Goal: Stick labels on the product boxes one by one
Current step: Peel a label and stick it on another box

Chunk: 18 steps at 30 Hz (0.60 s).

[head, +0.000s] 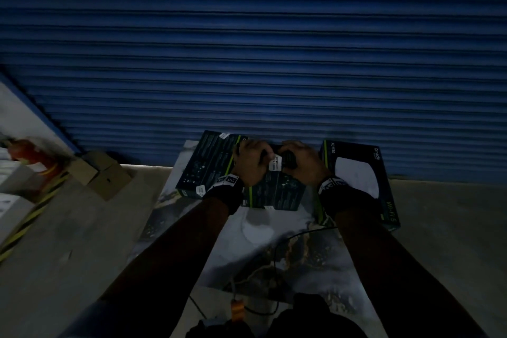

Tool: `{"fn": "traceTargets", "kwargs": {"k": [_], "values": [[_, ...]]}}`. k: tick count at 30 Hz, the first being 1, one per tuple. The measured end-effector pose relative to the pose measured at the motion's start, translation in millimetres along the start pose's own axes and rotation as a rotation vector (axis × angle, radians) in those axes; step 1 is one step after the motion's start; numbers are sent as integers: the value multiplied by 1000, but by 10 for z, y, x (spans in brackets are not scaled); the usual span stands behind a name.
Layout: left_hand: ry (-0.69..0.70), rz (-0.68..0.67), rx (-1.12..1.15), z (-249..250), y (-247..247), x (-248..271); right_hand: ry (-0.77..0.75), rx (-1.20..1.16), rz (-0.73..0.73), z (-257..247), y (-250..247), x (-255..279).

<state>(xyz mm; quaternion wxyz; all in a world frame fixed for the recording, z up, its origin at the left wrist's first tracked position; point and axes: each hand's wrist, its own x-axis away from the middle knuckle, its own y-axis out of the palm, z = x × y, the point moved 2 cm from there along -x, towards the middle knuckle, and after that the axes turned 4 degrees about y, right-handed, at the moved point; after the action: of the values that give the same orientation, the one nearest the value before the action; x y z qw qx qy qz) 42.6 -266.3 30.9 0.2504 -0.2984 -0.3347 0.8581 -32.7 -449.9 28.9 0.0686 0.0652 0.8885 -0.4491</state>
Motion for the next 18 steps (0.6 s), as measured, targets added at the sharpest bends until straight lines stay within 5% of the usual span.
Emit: {"fn": "traceTargets", "kwargs": {"k": [18], "values": [[69,-189,106,-163,5,86,60,61,-27,21,1,-11]]}}
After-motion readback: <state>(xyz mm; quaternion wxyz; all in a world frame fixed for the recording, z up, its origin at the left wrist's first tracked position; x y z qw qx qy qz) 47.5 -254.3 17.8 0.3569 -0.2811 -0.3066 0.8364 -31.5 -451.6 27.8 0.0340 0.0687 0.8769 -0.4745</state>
